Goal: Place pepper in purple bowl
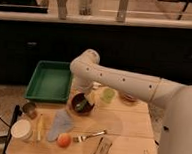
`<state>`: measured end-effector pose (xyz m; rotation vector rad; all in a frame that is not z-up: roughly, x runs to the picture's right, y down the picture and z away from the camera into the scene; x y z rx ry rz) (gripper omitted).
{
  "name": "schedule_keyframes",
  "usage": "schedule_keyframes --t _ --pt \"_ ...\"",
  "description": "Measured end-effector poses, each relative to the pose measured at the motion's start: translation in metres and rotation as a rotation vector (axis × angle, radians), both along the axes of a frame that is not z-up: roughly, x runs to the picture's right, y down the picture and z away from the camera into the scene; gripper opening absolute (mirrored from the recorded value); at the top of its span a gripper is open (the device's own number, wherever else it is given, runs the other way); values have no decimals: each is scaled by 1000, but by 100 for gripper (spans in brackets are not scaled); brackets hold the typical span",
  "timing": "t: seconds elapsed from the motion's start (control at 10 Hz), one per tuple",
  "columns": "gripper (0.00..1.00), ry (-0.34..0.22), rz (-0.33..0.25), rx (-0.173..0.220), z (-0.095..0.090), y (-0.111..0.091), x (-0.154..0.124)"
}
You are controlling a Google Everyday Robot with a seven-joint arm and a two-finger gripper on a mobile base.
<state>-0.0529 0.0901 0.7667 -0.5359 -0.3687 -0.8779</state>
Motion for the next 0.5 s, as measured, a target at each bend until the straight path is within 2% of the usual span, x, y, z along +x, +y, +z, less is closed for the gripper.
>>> schedule_keyframes --t 0.5 --pt "80 1 1 -2 1 1 1"
